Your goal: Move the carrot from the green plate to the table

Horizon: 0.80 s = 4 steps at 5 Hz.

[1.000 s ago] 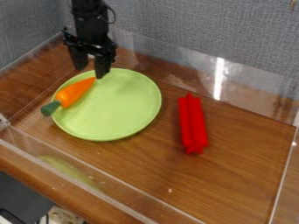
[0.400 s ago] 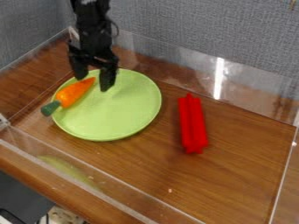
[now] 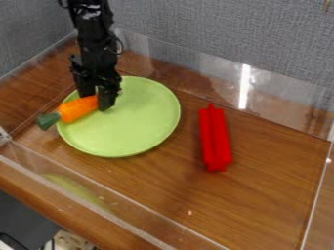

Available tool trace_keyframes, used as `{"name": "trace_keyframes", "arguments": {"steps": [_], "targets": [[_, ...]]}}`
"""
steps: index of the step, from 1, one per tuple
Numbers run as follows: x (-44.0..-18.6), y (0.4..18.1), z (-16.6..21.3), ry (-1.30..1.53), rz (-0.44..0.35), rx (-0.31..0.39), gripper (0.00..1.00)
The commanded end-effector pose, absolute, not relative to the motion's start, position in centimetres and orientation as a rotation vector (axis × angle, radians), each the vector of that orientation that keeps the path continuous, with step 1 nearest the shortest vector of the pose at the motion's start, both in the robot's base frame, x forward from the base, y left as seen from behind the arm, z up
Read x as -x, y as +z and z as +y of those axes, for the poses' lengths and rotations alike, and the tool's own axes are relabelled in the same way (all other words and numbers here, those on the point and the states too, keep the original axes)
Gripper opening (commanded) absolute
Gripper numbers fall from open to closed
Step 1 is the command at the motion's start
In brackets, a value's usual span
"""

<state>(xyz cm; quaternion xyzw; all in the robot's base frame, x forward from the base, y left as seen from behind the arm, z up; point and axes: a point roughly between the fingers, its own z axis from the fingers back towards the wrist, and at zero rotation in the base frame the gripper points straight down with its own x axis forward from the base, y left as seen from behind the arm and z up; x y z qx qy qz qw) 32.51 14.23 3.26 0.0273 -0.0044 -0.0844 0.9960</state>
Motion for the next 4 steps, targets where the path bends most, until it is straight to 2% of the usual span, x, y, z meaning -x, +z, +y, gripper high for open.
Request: {"name": "trace_keyframes", "arguments": {"steps": [1,2,4], "targets": [[-33.2,5.6,15.0,-0.144,-0.046,-0.099,0.00],[-33.7,7.1,15.1,-0.124,-0.057,-0.137,0.00],[-35.3,12.3,13.1,-0.151,-0.131,-0.189,0.00]]}}
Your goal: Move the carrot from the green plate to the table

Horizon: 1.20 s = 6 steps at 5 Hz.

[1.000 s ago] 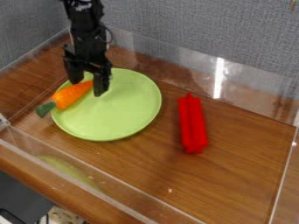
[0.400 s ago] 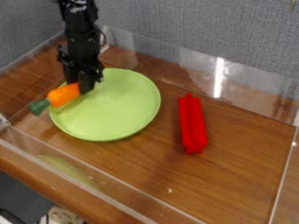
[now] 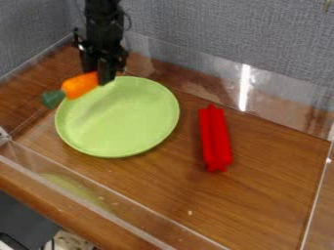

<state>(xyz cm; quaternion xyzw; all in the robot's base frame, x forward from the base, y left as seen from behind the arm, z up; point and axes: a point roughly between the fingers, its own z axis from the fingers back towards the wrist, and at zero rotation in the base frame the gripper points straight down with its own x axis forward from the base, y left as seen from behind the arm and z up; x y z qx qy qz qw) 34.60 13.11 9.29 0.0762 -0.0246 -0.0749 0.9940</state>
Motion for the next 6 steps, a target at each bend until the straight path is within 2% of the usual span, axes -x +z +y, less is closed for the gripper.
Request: {"name": "trace_keyframes", "arguments": {"steps": [1,3,4,5,6], "targets": [[-35.5,13.3,13.0,-0.153,-0.167,-0.171,1.00],[-33.9,8.6,13.1,-0.153,-0.100,-0.129,1.00],[-34.5,6.4,13.6,-0.125,-0.075,-0.111,1.00],[-35.2,5.2,14.0,-0.099,-0.066,-0.103,0.00],[-34.7,6.9,13.1,-0.058,-0.078,-0.111,0.00]]}}
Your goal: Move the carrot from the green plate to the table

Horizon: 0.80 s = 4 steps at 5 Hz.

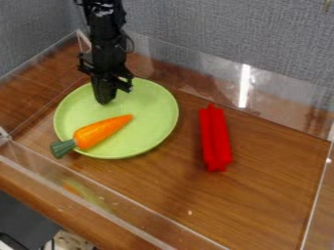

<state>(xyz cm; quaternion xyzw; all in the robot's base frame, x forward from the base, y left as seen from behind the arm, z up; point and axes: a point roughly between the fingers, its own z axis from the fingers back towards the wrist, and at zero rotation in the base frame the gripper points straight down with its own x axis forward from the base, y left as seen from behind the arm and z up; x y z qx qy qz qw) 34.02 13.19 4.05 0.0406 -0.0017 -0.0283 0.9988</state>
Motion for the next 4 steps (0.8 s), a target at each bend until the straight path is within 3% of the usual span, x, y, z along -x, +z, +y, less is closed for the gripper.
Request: {"name": "trace_keyframes", "arguments": {"steps": [1,2,3,4], "targets": [[-34.2,8.1,13.0,-0.016,-0.092,-0.117,0.00],[-33.2,8.0,12.4,0.011,-0.086,-0.106,0.00],[-32.3,8.6,12.1,0.012,-0.076,-0.092,1.00],[-31.5,8.8,11.7,0.013,-0.058,-0.075,1.00]]}}
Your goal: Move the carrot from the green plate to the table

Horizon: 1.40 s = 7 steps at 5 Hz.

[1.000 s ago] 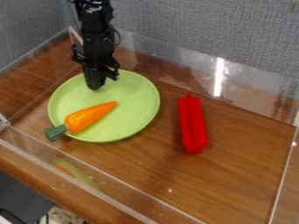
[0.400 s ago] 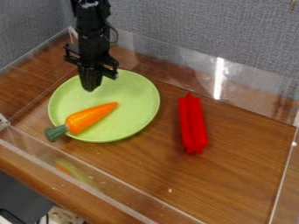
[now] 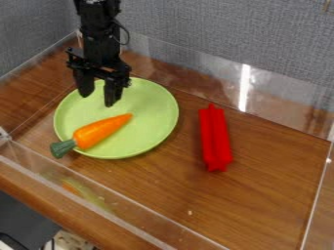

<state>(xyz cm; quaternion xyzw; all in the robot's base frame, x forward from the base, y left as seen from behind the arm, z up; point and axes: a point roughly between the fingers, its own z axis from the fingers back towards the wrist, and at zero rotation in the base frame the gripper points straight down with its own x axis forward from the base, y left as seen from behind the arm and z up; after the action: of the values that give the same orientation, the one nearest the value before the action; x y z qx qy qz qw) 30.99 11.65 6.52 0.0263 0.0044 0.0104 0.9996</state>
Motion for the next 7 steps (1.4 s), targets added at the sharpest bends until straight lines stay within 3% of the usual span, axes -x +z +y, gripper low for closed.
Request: {"name": "trace_keyframes", "arguments": {"steps": [1,4,5,7], "targets": [[-30.9,7.5,11.7,-0.001,-0.033,-0.064,1.00],[-29.2,4.3,11.2,-0.073,0.031,-0.036,1.00],[-28.5,4.2,11.1,-0.116,0.033,-0.034,0.00],[-28.5,4.1,11.2,-0.224,0.010,-0.051,0.00]]}}
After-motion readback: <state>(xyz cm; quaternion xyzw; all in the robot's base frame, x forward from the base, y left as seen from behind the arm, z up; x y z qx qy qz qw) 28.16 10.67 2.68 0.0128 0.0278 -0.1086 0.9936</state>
